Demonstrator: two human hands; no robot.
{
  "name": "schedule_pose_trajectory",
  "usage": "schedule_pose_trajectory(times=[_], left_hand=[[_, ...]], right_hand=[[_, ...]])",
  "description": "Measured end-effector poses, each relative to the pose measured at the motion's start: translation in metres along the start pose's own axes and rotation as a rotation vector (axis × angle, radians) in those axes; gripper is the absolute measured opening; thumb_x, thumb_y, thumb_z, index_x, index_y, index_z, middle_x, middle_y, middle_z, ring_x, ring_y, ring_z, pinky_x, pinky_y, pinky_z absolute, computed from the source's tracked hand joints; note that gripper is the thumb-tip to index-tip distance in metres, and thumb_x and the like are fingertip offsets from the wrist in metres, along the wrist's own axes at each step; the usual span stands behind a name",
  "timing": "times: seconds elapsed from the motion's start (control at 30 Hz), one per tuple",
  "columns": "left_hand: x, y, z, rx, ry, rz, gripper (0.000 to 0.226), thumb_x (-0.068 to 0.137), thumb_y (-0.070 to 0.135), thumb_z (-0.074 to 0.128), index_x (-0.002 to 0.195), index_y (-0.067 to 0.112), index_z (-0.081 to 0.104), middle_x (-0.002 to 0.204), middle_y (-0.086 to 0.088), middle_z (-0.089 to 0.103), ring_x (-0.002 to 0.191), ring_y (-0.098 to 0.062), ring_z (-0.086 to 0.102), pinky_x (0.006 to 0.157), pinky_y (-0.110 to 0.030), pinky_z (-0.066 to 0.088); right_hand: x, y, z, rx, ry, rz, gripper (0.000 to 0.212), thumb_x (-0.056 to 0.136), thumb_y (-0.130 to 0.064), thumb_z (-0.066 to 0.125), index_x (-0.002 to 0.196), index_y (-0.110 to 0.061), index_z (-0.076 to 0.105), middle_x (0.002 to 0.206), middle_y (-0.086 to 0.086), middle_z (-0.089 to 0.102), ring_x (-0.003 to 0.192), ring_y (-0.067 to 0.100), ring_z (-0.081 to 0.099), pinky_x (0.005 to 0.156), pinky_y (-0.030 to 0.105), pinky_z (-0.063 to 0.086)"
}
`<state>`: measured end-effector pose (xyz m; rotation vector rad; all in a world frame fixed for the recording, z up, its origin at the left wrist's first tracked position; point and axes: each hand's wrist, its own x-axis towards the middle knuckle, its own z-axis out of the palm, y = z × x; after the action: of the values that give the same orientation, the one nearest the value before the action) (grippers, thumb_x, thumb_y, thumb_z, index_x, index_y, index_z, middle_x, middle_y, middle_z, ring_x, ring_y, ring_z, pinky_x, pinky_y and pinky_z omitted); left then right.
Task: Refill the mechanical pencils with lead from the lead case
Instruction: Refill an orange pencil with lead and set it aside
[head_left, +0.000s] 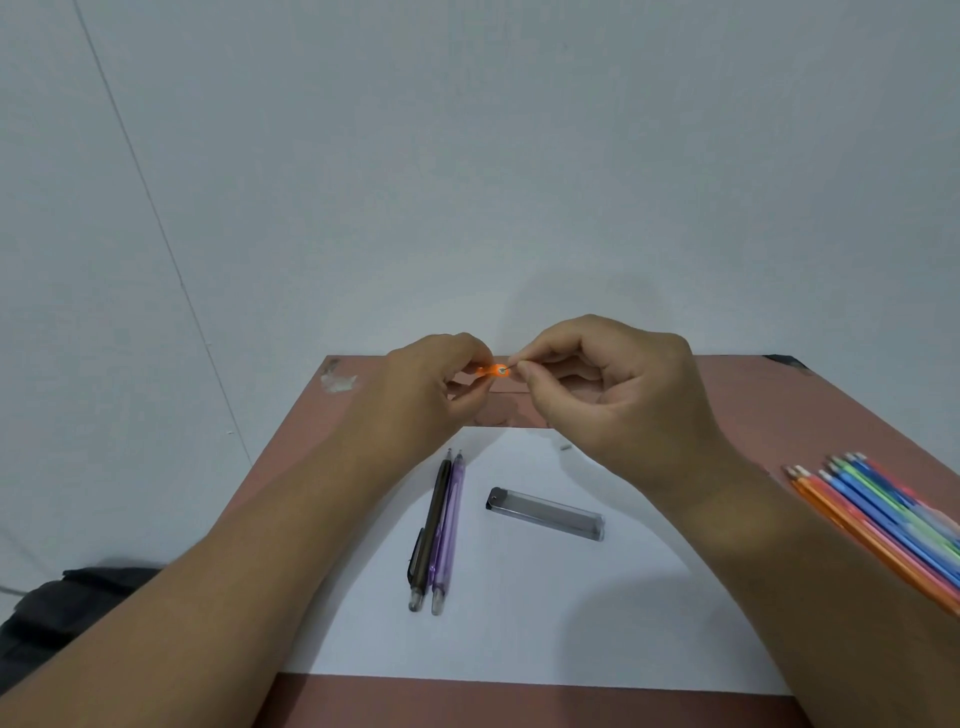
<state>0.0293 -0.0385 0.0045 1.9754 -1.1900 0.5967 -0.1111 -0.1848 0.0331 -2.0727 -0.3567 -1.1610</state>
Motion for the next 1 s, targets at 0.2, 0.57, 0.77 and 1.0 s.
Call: schedule_pose_trajectory(times=[0.2, 0.57, 0.77, 1.0], left_hand=[[0.0001, -0.0033, 0.0014, 0.03, 0.0, -0.012, 0.01, 0.088, 0.017, 0.071, 0.097, 0.022, 0.071, 0.087, 0.009, 0.068, 0.084, -0.01, 0.065, 0.072, -0.031, 0.054], [0.0007, -0.0059, 0.0034, 0.011, -0.032, -0.031, 0.01, 0.089, 0.02, 0.07, 0.098, 0.025, 0.071, 0.087, 0.011, 0.068, 0.085, -0.009, 0.064, 0.072, -0.037, 0.056], [0.0003, -0.0057, 0.0028, 0.009, -0.036, -0.046, 0.009, 0.089, 0.022, 0.069, 0.097, 0.027, 0.07, 0.087, 0.012, 0.067, 0.085, -0.007, 0.064, 0.072, -0.035, 0.055], [0.0005, -0.0042, 0.0026, 0.018, -0.029, -0.033, 0.008, 0.089, 0.021, 0.07, 0.097, 0.024, 0.071, 0.086, 0.011, 0.067, 0.085, -0.006, 0.063, 0.072, -0.031, 0.054]], right_hand=[[0.0017, 0.003, -0.0025, -0.14, 0.0, -0.089, 0.006, 0.085, 0.003, 0.074, 0.086, -0.003, 0.074, 0.081, -0.001, 0.074, 0.079, 0.006, 0.072, 0.077, 0.018, 0.056], [0.0014, 0.0049, -0.0037, -0.163, 0.008, -0.06, 0.007, 0.084, 0.001, 0.074, 0.086, -0.006, 0.074, 0.08, -0.003, 0.074, 0.078, 0.005, 0.071, 0.076, 0.019, 0.057], [0.0011, 0.0039, -0.0031, -0.155, 0.001, -0.053, 0.009, 0.083, 0.003, 0.075, 0.085, -0.005, 0.075, 0.079, -0.004, 0.074, 0.078, 0.004, 0.071, 0.076, 0.015, 0.054], [0.002, 0.0024, -0.003, -0.127, 0.012, -0.029, 0.008, 0.083, 0.003, 0.076, 0.084, -0.005, 0.074, 0.079, -0.004, 0.074, 0.078, 0.005, 0.072, 0.075, 0.014, 0.053]])
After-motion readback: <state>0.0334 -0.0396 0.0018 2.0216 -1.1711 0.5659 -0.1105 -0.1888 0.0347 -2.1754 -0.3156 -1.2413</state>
